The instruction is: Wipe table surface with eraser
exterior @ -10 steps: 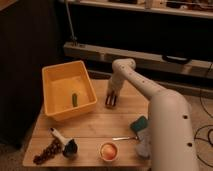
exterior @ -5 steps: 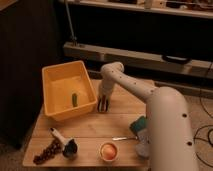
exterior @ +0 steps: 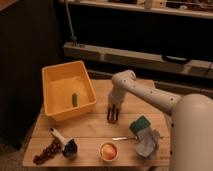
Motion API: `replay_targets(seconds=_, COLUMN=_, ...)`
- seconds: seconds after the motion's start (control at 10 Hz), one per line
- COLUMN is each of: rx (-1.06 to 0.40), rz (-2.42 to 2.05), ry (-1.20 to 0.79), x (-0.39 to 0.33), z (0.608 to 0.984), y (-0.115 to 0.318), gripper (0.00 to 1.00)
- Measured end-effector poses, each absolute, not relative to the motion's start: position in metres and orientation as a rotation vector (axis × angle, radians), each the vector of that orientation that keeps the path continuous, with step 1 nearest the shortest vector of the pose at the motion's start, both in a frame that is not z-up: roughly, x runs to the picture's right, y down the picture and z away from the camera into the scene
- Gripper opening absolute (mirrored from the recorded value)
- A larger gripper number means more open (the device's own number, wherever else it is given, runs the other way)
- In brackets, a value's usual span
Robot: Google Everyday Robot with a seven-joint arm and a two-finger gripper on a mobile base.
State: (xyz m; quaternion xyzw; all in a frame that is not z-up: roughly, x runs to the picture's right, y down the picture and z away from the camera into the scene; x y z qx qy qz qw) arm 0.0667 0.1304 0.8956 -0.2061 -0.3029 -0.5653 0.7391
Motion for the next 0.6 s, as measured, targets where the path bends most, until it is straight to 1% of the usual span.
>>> replay_targets(seconds=0.3, rx=-0.493, rz=-1.173, ry=-0.622, x=0.121, z=0.882, y=0.151, gripper=0.0)
replay_targets(seconds=0.5, rx=-0.518, rz=-1.13, ry=-0.59, x=0.146, z=0.888, y=0.144, gripper=0.0)
replay_targets(seconds=0.6, rx=-0.527, rz=-1.119, ry=-0.574, x=0.159, z=0.897, y=0.129, gripper=0.0)
